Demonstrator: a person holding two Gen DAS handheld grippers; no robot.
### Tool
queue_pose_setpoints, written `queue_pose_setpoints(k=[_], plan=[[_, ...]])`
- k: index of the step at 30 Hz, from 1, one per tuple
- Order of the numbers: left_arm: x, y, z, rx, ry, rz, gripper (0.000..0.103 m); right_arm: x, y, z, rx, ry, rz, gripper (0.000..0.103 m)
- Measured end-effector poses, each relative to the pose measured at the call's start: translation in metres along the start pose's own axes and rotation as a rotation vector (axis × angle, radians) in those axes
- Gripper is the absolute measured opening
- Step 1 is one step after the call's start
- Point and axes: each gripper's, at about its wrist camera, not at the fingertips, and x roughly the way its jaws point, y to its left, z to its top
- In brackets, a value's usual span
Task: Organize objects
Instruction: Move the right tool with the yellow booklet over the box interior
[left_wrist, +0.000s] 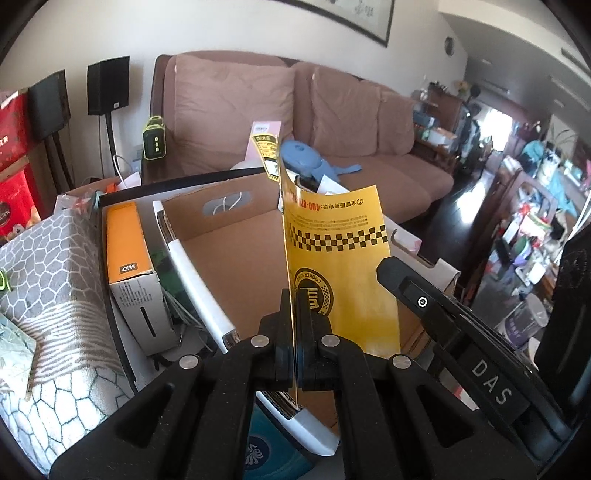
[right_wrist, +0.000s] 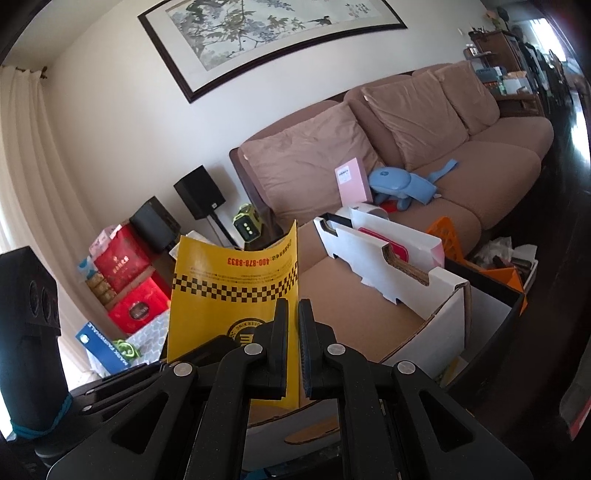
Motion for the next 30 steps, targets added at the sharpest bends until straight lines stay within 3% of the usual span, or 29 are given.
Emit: queue_pose_setpoints(k=[30], plan=[[0.0056,0.0006,-0.0023,-0.023,0.049,-0.013,0.001,0.0043,-0.0029,-0.0014,-0.017,0.005,-0.016,0.006]])
